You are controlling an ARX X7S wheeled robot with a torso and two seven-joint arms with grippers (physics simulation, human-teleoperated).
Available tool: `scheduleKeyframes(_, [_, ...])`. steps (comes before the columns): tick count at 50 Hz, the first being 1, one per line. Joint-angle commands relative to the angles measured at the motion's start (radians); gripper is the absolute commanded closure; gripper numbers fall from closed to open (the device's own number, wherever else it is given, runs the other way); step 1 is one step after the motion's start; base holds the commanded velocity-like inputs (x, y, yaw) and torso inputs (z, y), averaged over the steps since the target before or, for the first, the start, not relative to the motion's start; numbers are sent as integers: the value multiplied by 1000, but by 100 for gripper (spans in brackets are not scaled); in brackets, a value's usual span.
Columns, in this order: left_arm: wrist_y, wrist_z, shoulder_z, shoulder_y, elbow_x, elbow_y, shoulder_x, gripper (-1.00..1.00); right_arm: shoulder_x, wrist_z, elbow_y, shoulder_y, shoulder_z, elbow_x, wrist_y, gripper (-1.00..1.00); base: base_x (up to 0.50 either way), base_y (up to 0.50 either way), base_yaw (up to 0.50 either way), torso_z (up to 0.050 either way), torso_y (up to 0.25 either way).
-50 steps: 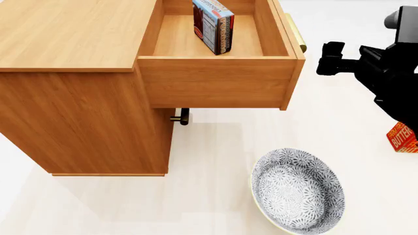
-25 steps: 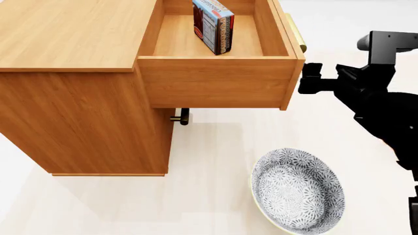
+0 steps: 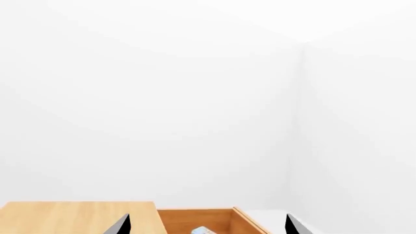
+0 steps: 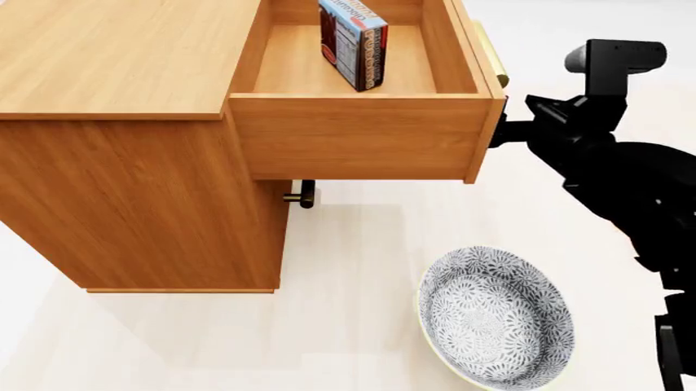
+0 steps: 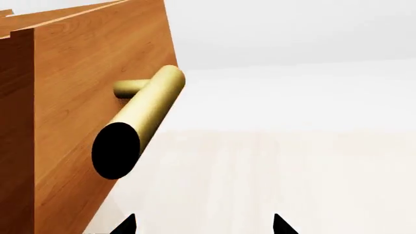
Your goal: Put the chocolate pudding in the top drawer of the cabinet and close it.
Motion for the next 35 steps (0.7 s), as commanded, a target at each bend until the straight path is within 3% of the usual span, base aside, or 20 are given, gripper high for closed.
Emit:
scheduleKeyframes(1, [7,-8,-11,5,-14,8,-9,-100,-33,-26,-1,1,-22,17,-2,-100,0,0,0,0,0])
scheduleKeyframes(35, [11,-11,-26,28,-7,17,-10,-100,-202,-126,106,53,-96,10,-61,-100,0,0,0,0,0])
